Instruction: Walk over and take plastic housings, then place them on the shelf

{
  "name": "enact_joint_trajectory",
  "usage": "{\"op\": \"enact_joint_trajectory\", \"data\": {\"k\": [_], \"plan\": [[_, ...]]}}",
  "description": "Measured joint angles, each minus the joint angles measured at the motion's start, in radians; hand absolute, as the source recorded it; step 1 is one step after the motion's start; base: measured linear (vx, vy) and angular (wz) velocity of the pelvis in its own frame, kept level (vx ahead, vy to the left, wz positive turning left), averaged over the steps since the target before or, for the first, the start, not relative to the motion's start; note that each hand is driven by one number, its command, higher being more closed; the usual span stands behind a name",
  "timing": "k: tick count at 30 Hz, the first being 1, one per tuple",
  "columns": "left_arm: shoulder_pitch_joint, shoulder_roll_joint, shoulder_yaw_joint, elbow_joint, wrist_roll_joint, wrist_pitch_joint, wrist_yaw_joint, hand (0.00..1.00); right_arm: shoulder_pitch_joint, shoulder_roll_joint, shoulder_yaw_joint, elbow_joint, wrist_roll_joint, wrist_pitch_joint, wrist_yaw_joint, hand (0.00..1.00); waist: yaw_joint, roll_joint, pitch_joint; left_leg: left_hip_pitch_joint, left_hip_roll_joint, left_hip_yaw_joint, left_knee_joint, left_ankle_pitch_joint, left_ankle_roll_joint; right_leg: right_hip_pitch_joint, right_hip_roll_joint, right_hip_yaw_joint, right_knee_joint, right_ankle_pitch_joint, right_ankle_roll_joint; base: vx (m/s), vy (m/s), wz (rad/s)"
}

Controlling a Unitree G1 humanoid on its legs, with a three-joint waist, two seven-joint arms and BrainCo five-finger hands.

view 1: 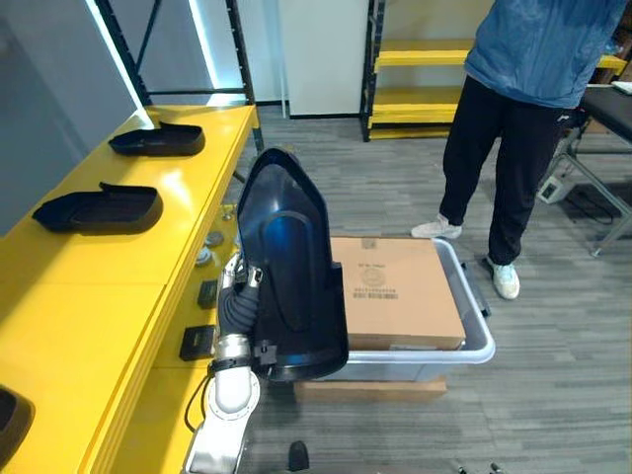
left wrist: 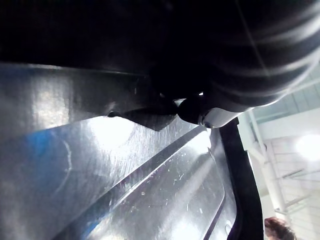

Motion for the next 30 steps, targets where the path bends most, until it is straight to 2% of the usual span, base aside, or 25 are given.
{"op": "enact_joint_trajectory", "data": {"k": [3,5,6,7,8,9,10,11,12,13,14,15,16,18,19,20,21,22,23,25,26,27,28,29,30], "plan": [[0.005,-0.013,-0.012,-0.014,-0.009,0.0,0.0,1.0,-0.023,-0.002,0.035,0.0,-0.008,0.0,-0.005,0.0,0.013,-0.004,0.026,-0.05,-0.037,-0.151,0.003,0.051,-0.011,-0.003,-0.015,-0.163,0.085,-0.059,-0.004,0.03,-0.147,1.7],[0.005,-0.022,-0.013,-0.042,-0.029,0.001,0.002,1.0,-0.056,-0.007,0.039,-0.003,-0.017,0.0,-0.01,0.0,0.029,0.01,0.046,-0.092,-0.029,-0.085,0.003,0.004,0.04,0.012,-0.021,-0.267,0.106,-0.075,-0.006,-0.07,-0.108,1.62],[-0.002,-0.031,-0.015,-0.058,-0.032,0.0,0.001,1.0,-0.082,-0.008,0.039,-0.002,-0.032,0.0,-0.017,0.0,0.027,-0.006,0.064,-0.115,-0.02,0.043,0.048,-0.067,0.115,0.048,-0.035,-0.341,0.08,-0.067,-0.009,-0.01,-0.032,1.82],[-0.001,-0.038,-0.014,-0.072,-0.037,-0.011,0.002,1.0,-0.108,-0.015,0.041,0.003,-0.049,0.0,-0.022,0.0,0.039,0.003,0.078,-0.153,0.031,0.251,0.127,-0.104,0.154,0.064,-0.043,-0.397,0.074,-0.068,-0.008,0.01,-0.006,1.66],[-0.001,-0.044,-0.015,-0.073,-0.043,-0.016,0.004,1.0,-0.121,-0.023,0.04,0.007,-0.05,0.002,-0.022,0.0,0.045,0.021,0.074,-0.168,0.066,0.343,0.171,-0.129,0.143,0.074,-0.039,-0.424,0.073,-0.07,-0.008,-0.04,0.024,1.36],[-0.002,-0.057,-0.017,-0.073,-0.045,-0.02,0.005,1.0,-0.14,-0.039,0.041,0.014,-0.059,0.004,-0.023,0.0,0.046,0.018,0.077,-0.184,0.125,0.514,0.248,-0.181,0.128,0.101,-0.043,-0.484,0.058,-0.07,-0.008,0.0,0.026,1.2],[-0.005,-0.049,-0.028,-0.073,-0.046,-0.029,0.004,1.0,-0.168,-0.049,0.042,0.039,-0.074,0.005,-0.023,0.0,0.047,0.019,0.077,-0.2,0.183,0.647,0.362,-0.226,0.18,0.117,-0.06,-0.53,0.059,-0.07,-0.007,0.02,0.04,1.13],[-0.008,-0.045,-0.045,-0.073,-0.048,-0.034,0.002,1.0,-0.188,-0.052,0.041,0.055,-0.079,0.008,-0.025,0.0,0.052,0.021,0.076,-0.21,0.216,0.691,0.461,-0.243,0.202,0.122,-0.073,-0.548,0.061,-0.07,-0.005,0.07,0.097,0.69],[-0.011,-0.042,-0.055,-0.073,-0.054,-0.037,0.001,1.0,-0.199,-0.053,0.042,0.062,-0.08,0.008,-0.026,0.0,0.053,0.023,0.074,-0.211,0.233,0.706,0.523,-0.259,0.201,0.125,-0.08,-0.554,0.063,-0.07,0.0,0.13,0.126,0.52],[-0.022,-0.039,-0.08,-0.07,-0.064,-0.044,-0.004,1.0,-0.21,-0.056,0.045,0.067,-0.086,0.008,-0.025,0.0,0.051,0.033,0.068,-0.198,0.245,0.704,0.59,-0.3,0.149,0.141,-0.089,-0.577,0.072,-0.073,0.026,0.21,0.185,0.83],[-0.05,-0.039,-0.112,-0.052,-0.065,-0.045,-0.021,1.0,-0.226,-0.061,0.047,0.078,-0.085,0.01,-0.025,0.0,0.03,0.045,0.059,-0.191,0.212,0.675,0.554,-0.344,0.11,0.161,-0.092,-0.616,0.082,-0.073,0.042,0.2,0.171,1.01],[-0.067,-0.033,-0.124,-0.04,-0.067,-0.045,-0.024,1.0,-0.237,-0.054,0.047,0.087,-0.086,0.016,-0.025,0.0,0.019,0.041,0.055,-0.189,0.188,0.661,0.544,-0.344,0.112,0.177,-0.103,-0.635,0.081,-0.067,0.04,0.26,0.238,1.06],[-0.087,-0.023,-0.134,-0.022,-0.075,-0.045,-0.038,1.0,-0.255,-0.035,0.052,0.098,-0.087,0.021,-0.023,0.0,0.009,0.026,0.048,-0.186,0.146,0.642,0.522,-0.354,0.128,0.183,-0.126,-0.653,0.091,-0.048,0.018,0.22,0.2,0.77],[-0.1,-0.021,-0.136,-0.008,-0.077,-0.043,-0.041,1.0,-0.278,-0.026,0.051,0.098,-0.09,0.028,-0.023,0.0,0.0,0.024,0.048,-0.181,0.12,0.618,0.525,-0.372,0.15,0.18,-0.164,-0.649,0.167,-0.025,-0.017,0.21,0.183,0.57],[-0.112,-0.02,-0.144,0.006,-0.085,-0.042,-0.041,1.0,-0.281,-0.026,0.051,0.096,-0.096,0.03,-0.021,0.0,0.004,0.024,0.048,-0.161,0.103,0.599,0.527,-0.392,0.156,0.166,-0.209,-0.617,0.278,0.007,-0.068,0.24,0.197,0.52],[-0.118,-0.017,-0.15,0.015,-0.085,-0.041,-0.039,1.0,-0.276,-0.027,0.051,0.094,-0.105,0.03,-0.021,0.0,0.001,0.029,0.05,-0.126,0.091,0.572,0.506,-0.405,0.151,0.108,-0.238,-0.486,0.418,0.004,-0.131,0.29,0.21,0.52],[-0.122,-0.015,-0.149,0.021,-0.084,-0.041,-0.037,1.0,-0.272,-0.025,0.052,0.094,-0.109,0.029,-0.02,0.0,0.0,0.029,0.05,-0.106,0.081,0.552,0.486,-0.407,0.147,0.068,-0.225,-0.394,0.469,-0.028,-0.146,0.23,0.143,0.53],[-0.122,-0.015,-0.148,0.027,-0.084,-0.041,-0.035,1.0,-0.262,-0.024,0.053,0.092,-0.115,0.029,-0.02,0.0,-0.005,0.029,0.05,-0.068,0.065,0.528,0.449,-0.403,0.141,0.007,-0.186,-0.272,0.509,-0.068,-0.14,0.24,0.113,0.62],[-0.122,-0.015,-0.152,0.033,-0.083,-0.041,-0.035,1.0,-0.248,-0.024,0.062,0.092,-0.116,0.03,-0.019,0.0,-0.013,0.031,0.051,-0.024,0.05,0.498,0.404,-0.393,0.126,-0.065,-0.121,-0.124,0.516,-0.103,-0.127,0.24,0.08,0.86],[-0.124,-0.015,-0.154,0.034,-0.081,-0.043,-0.034,1.0,-0.226,-0.024,0.081,0.065,-0.111,0.028,-0.018,0.0,-0.035,0.032,0.048,0.012,0.027,0.445,0.374,-0.384,0.116,-0.181,-0.025,0.062,0.464,-0.14,-0.108,0.27,0.034,1.01],[-0.129,-0.015,-0.156,0.043,-0.081,-0.043,-0.034,1.0,-0.226,-0.025,0.081,0.055,-0.112,0.025,-0.017,0.0,-0.056,0.03,0.047,0.018,0.013,0.403,0.375,-0.384,0.114,-0.233,0.028,0.171,0.402,-0.149,-0.089,0.21,-0.03,1.01],[-0.133,-0.015,-0.161,0.052,-0.081,-0.043,-0.034,1.0,-0.223,-0.025,0.081,0.051,-0.112,0.025,-0.018,0.0,-0.064,0.029,0.047,0.02,0.006,0.38,0.378,-0.383,0.113,-0.249,0.053,0.224,0.362,-0.146,-0.085,0.2,-0.068,1.34],[-0.133,-0.018,-0.175,0.067,-0.081,-0.042,-0.032,1.0,-0.206,-0.025,0.08,0.039,-0.112,0.025,-0.02,0.0,-0.07,0.024,0.047,0.023,-0.01,0.336,0.383,-0.383,0.11,-0.258,0.078,0.292,0.276,-0.12,-0.062,0.2,-0.1,1.36],[-0.129,-0.019,-0.185,0.07,-0.074,-0.042,-0.027,1.0,-0.181,-0.022,0.08,0.032,-0.112,0.026,-0.021,0.0,-0.059,0.009,0.048,0.039,-0.032,0.303,0.381,-0.386,0.104,-0.252,0.071,0.306,0.213,-0.013,-0.042,0.2,-0.115,1.3],[-0.126,-0.027,-0.192,0.076,-0.068,-0.041,-0.021,1.0,-0.17,-0.022,0.08,0.034,-0.112,0.027,-0.021,0.0,-0.054,0.013,0.044,0.047,-0.031,0.287,0.379,-0.386,0.1,-0.242,0.068,0.292,0.213,-0.018,-0.043,0.26,-0.126,0.87]]}}
